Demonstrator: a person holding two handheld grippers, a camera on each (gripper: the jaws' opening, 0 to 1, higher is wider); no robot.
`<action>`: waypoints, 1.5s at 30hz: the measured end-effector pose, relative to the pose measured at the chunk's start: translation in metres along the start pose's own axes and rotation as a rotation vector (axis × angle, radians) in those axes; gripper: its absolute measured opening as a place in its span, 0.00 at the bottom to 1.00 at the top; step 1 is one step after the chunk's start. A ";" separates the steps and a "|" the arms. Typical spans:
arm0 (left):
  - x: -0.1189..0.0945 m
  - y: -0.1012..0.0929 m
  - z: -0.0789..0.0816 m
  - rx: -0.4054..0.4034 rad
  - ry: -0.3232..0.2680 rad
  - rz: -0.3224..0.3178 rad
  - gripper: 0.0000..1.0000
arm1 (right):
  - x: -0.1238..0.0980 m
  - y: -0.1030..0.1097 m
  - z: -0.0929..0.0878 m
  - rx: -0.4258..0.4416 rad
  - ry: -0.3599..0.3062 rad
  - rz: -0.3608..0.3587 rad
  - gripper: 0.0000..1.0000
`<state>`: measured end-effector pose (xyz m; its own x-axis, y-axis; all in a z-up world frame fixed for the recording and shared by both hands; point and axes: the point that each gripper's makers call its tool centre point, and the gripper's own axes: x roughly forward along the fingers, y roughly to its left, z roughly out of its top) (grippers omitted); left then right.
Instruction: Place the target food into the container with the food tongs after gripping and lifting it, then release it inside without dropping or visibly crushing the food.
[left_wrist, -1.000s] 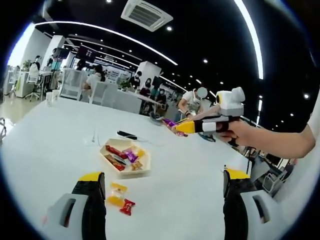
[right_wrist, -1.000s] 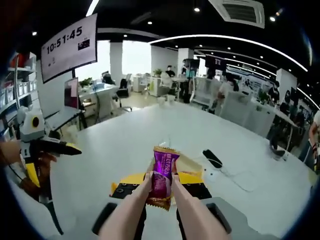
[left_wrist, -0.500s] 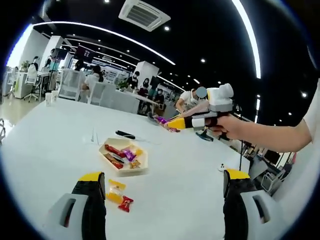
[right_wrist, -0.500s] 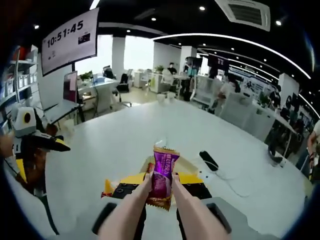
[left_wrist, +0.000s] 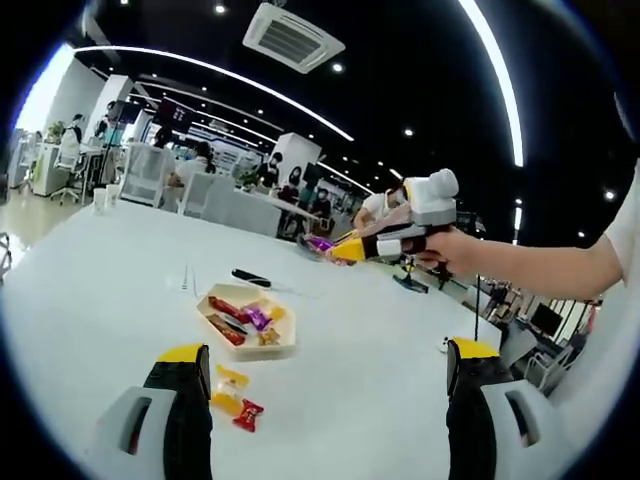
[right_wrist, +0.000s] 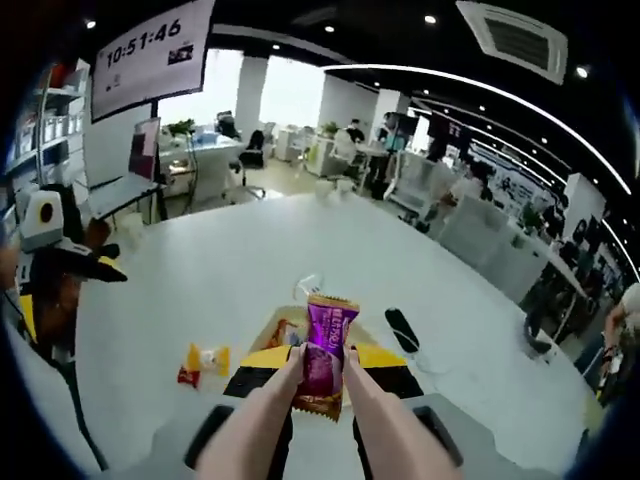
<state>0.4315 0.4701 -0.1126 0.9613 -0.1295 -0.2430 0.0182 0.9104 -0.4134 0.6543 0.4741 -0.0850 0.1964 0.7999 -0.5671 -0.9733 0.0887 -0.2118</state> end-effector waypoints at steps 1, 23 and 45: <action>-0.002 -0.001 0.001 0.009 0.009 0.000 0.99 | 0.001 -0.001 0.002 0.009 0.001 0.009 0.21; -0.016 0.019 0.028 -0.076 -0.128 0.071 0.99 | 0.024 0.001 0.023 -0.014 -0.014 0.078 0.21; -0.022 0.019 0.003 -0.114 -0.118 0.113 0.99 | 0.006 -0.025 -0.055 0.097 0.077 0.061 0.25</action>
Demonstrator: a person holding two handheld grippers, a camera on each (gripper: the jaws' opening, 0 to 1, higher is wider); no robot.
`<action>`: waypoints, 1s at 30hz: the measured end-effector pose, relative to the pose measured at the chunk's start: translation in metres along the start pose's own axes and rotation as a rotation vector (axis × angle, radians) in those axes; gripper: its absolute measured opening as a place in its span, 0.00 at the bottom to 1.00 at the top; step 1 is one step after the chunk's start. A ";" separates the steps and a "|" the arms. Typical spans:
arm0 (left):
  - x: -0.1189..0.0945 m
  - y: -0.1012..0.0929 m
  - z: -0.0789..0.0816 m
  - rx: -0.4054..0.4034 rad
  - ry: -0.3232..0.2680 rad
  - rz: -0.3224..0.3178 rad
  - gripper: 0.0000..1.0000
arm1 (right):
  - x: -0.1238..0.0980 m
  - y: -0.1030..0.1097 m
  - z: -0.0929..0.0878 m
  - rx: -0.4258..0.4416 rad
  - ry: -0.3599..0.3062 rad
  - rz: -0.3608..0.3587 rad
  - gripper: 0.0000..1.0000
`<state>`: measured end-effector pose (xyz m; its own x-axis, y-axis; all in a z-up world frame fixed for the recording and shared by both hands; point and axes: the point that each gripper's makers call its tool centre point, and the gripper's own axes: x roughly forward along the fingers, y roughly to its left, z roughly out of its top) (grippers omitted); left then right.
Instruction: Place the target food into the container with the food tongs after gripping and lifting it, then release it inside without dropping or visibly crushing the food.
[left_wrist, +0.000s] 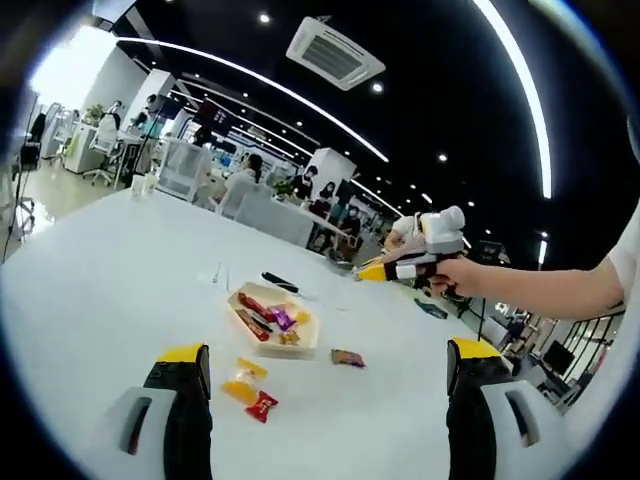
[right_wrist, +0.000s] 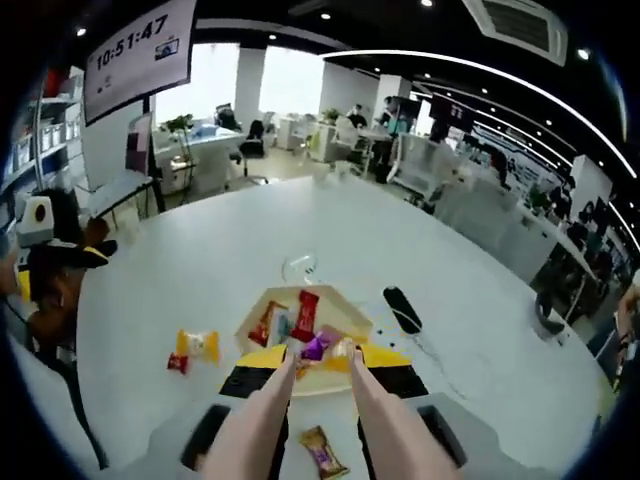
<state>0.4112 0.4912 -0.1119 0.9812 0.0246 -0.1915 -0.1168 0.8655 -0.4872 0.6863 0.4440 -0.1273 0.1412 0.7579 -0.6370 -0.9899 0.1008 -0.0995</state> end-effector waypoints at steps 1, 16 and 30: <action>0.000 -0.001 0.002 0.006 -0.004 -0.001 0.99 | 0.000 -0.001 -0.004 -0.004 0.006 0.001 0.25; 0.017 -0.005 0.006 0.061 0.024 -0.016 0.99 | 0.018 0.003 -0.046 -0.005 0.035 0.083 0.25; 0.030 -0.002 -0.006 0.093 0.122 -0.014 0.99 | 0.028 -0.012 -0.079 0.056 0.051 0.117 0.25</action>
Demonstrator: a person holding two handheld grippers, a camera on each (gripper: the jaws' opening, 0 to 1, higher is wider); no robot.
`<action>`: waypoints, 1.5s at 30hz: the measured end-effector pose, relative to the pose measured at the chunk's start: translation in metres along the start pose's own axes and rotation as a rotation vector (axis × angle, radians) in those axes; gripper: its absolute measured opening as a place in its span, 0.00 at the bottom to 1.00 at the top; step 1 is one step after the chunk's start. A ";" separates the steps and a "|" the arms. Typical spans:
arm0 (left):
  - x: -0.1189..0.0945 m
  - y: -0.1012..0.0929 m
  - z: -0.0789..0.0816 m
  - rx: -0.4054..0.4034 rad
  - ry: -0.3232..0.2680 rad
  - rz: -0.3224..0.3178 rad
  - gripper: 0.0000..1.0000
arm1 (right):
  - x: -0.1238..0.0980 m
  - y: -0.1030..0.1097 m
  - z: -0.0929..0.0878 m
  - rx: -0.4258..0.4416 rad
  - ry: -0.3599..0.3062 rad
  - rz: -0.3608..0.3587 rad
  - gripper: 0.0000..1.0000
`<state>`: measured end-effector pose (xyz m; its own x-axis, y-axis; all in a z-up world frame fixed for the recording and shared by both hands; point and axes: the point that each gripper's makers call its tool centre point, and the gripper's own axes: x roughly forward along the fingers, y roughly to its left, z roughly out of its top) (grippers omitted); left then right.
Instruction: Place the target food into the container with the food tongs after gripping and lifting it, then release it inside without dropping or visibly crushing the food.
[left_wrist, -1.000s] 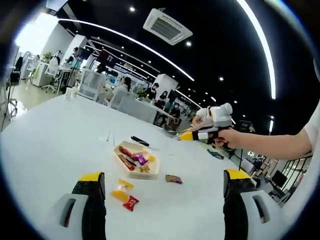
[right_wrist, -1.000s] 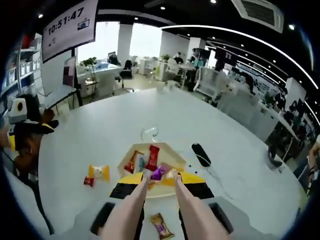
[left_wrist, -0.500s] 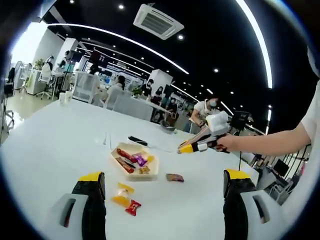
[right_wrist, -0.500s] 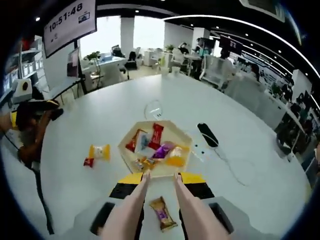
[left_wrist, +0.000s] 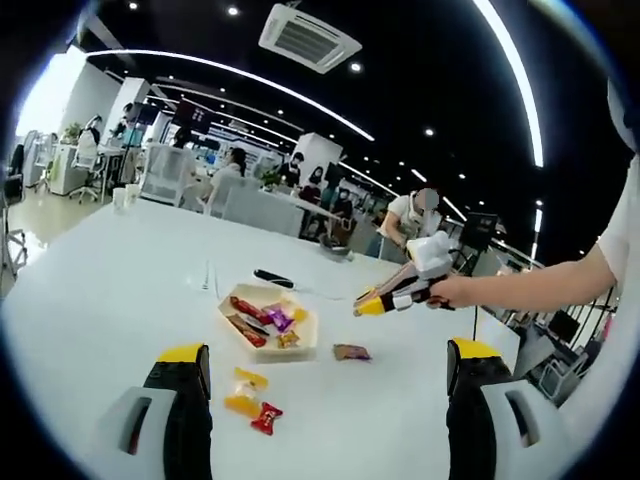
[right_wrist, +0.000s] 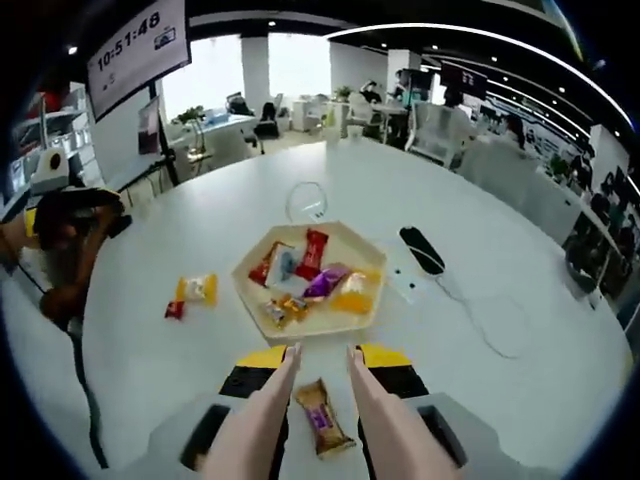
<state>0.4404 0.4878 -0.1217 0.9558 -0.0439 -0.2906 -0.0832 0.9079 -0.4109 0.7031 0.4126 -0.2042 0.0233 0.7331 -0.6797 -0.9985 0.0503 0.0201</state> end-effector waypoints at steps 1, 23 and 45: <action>-0.002 -0.003 -0.004 0.001 0.046 -0.004 0.99 | 0.001 0.001 -0.002 0.008 0.002 0.012 0.25; 0.003 -0.022 -0.005 0.022 0.046 0.025 0.99 | 0.026 0.010 -0.073 -0.120 0.127 0.113 0.26; 0.006 -0.016 -0.025 -0.034 0.051 0.071 0.99 | 0.041 -0.001 -0.096 -0.122 0.110 0.082 0.18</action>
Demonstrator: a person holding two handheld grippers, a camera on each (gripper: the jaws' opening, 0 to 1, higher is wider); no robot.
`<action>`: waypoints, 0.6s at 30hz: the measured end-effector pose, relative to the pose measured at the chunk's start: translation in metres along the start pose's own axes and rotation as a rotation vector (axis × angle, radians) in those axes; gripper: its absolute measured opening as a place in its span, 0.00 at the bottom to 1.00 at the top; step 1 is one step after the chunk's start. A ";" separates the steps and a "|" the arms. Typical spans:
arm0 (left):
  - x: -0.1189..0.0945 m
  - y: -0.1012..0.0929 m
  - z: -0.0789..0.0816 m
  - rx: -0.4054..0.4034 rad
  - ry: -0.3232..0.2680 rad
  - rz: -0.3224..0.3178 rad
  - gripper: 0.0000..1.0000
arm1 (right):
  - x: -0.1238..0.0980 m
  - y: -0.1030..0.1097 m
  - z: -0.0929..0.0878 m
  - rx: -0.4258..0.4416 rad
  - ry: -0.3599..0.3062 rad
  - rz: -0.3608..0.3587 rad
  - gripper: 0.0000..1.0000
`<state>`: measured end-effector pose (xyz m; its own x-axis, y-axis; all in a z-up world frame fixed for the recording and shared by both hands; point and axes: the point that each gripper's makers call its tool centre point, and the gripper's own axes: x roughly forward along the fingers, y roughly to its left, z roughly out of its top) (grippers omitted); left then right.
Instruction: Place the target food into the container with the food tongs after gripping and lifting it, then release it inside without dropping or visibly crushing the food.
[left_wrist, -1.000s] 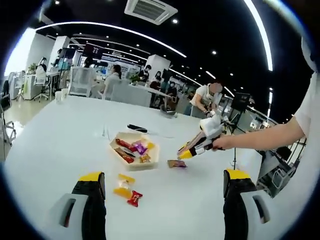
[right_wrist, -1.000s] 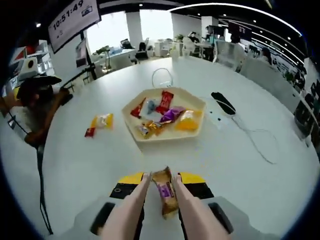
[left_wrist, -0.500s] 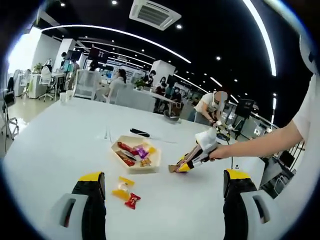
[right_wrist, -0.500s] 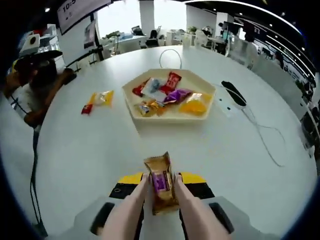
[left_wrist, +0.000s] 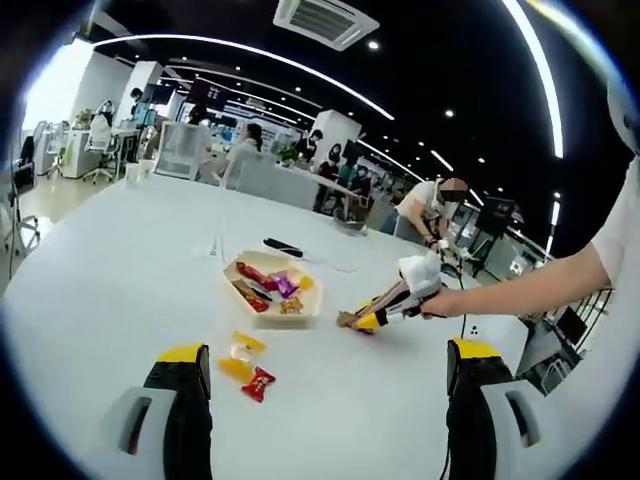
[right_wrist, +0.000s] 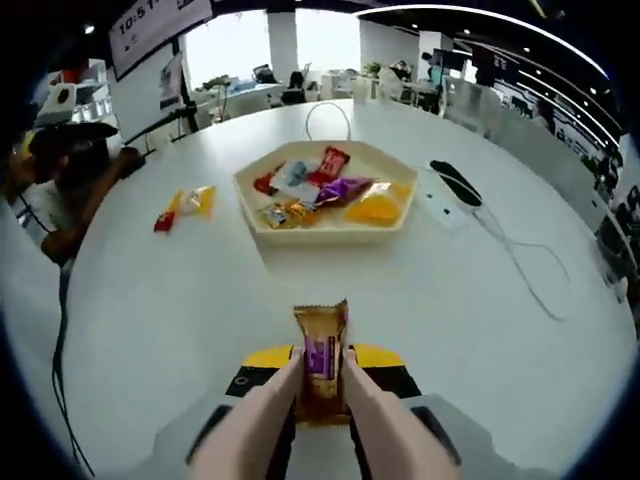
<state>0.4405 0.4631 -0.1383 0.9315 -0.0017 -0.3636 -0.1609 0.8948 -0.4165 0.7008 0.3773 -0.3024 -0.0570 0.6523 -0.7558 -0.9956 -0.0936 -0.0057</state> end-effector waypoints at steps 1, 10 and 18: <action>0.002 -0.004 0.000 0.000 0.016 -0.010 0.99 | -0.001 -0.002 0.000 0.003 0.001 -0.014 0.18; 0.005 -0.007 0.011 0.028 -0.018 -0.027 0.99 | -0.002 -0.007 0.004 0.132 -0.007 -0.085 0.18; -0.013 -0.003 0.012 0.047 -0.040 -0.009 0.99 | -0.012 -0.011 0.027 0.091 -0.026 -0.096 0.19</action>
<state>0.4333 0.4658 -0.1221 0.9453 0.0070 -0.3262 -0.1377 0.9149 -0.3795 0.7104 0.3909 -0.2755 0.0379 0.6745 -0.7373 -0.9991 0.0376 -0.0170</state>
